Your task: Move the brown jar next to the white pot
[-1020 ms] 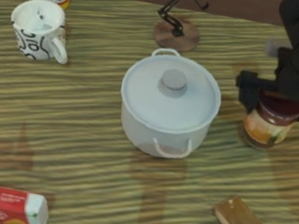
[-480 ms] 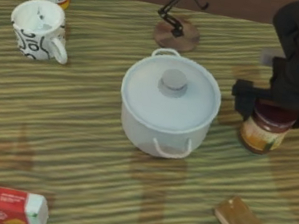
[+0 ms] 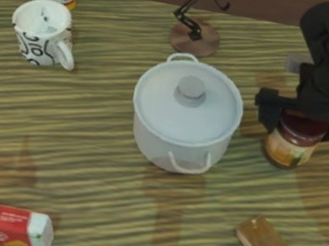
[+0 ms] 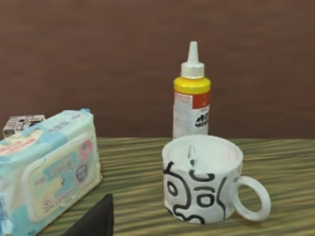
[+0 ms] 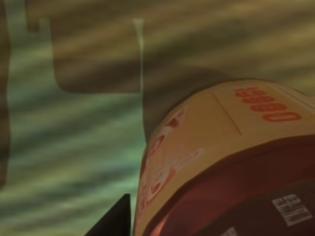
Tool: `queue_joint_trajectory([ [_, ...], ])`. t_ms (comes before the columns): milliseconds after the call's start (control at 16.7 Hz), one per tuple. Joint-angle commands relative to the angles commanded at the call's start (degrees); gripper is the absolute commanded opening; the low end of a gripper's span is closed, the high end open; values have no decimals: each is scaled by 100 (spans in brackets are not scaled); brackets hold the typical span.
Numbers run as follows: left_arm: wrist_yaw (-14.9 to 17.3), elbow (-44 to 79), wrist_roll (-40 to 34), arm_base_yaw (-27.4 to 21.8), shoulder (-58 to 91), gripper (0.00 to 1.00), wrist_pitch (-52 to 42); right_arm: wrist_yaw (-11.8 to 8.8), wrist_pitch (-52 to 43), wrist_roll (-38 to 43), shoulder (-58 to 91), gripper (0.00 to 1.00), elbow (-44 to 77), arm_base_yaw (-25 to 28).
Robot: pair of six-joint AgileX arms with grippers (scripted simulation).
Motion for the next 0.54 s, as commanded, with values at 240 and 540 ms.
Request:
queue_joint_trajectory([
  [240,0,0,0,0,0,100,0,0,0,0,0,100,0,0],
  [540,0,0,0,0,0,100,0,0,0,0,0,100,0,0],
])
